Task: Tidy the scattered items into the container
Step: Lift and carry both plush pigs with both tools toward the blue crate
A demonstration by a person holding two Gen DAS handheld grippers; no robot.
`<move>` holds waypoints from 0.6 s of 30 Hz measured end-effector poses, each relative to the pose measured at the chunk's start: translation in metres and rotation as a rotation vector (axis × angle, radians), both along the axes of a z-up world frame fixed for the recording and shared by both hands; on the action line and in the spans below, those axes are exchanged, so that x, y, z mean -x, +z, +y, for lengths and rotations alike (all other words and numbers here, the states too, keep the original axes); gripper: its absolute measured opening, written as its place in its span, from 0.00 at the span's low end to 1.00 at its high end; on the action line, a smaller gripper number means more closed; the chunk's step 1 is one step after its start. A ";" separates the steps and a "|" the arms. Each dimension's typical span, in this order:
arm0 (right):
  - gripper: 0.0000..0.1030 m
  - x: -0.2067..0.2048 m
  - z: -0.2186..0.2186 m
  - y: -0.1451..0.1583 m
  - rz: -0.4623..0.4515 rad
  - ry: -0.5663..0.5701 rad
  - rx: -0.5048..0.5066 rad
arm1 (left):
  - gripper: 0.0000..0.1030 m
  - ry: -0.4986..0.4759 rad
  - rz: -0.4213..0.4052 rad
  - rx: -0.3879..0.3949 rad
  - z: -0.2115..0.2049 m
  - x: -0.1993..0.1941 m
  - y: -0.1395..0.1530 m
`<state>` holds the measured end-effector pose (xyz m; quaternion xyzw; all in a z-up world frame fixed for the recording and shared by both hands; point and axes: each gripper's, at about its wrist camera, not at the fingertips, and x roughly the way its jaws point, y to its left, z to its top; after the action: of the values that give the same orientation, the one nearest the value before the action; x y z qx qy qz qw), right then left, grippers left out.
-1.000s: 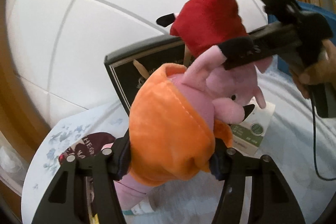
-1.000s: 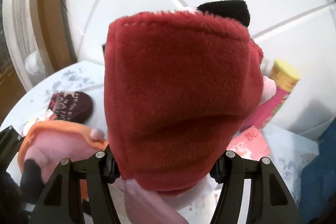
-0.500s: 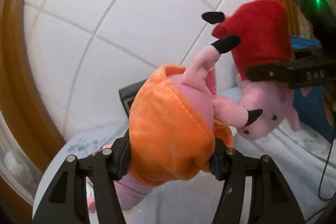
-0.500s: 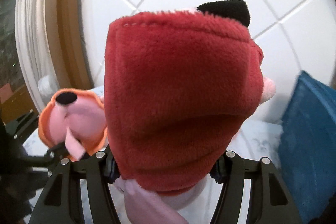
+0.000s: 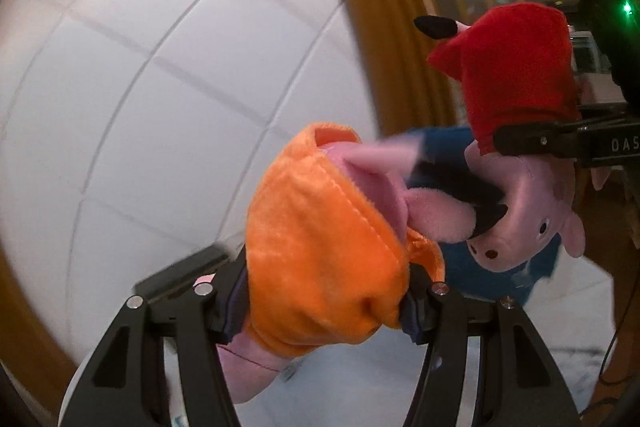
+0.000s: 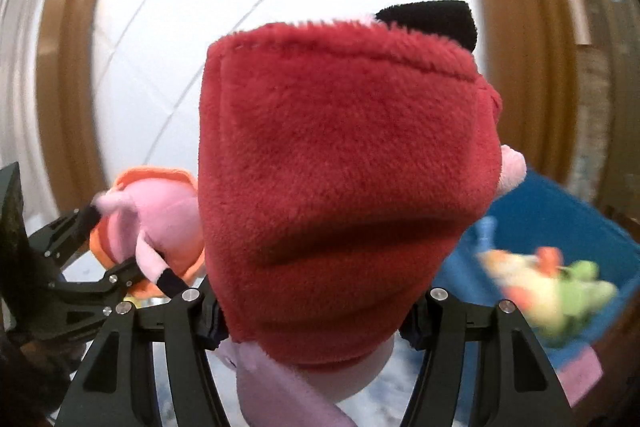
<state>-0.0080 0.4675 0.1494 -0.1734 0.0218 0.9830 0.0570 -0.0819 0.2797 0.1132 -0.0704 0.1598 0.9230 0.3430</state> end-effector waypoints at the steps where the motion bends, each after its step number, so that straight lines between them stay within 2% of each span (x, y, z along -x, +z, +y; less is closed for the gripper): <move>1: 0.62 -0.012 0.011 0.005 0.011 -0.026 -0.001 | 0.58 -0.021 0.008 -0.001 0.013 -0.006 0.006; 5: 0.62 -0.056 0.061 0.024 0.046 -0.109 -0.013 | 0.58 -0.080 0.022 -0.017 0.067 -0.025 0.027; 10: 0.62 -0.090 0.127 0.039 0.075 -0.153 -0.034 | 0.58 -0.108 0.043 -0.057 0.144 -0.041 0.053; 14: 0.62 -0.093 0.175 0.047 0.088 -0.170 -0.043 | 0.59 -0.103 0.057 -0.047 0.214 -0.046 0.066; 18: 0.62 -0.086 0.228 0.054 0.070 -0.189 -0.032 | 0.59 -0.087 0.050 -0.035 0.261 -0.044 0.077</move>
<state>0.0782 0.6959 0.2032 -0.1351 0.0241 0.9789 0.1513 -0.0377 0.5411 0.1905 -0.0341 0.1550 0.9113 0.3800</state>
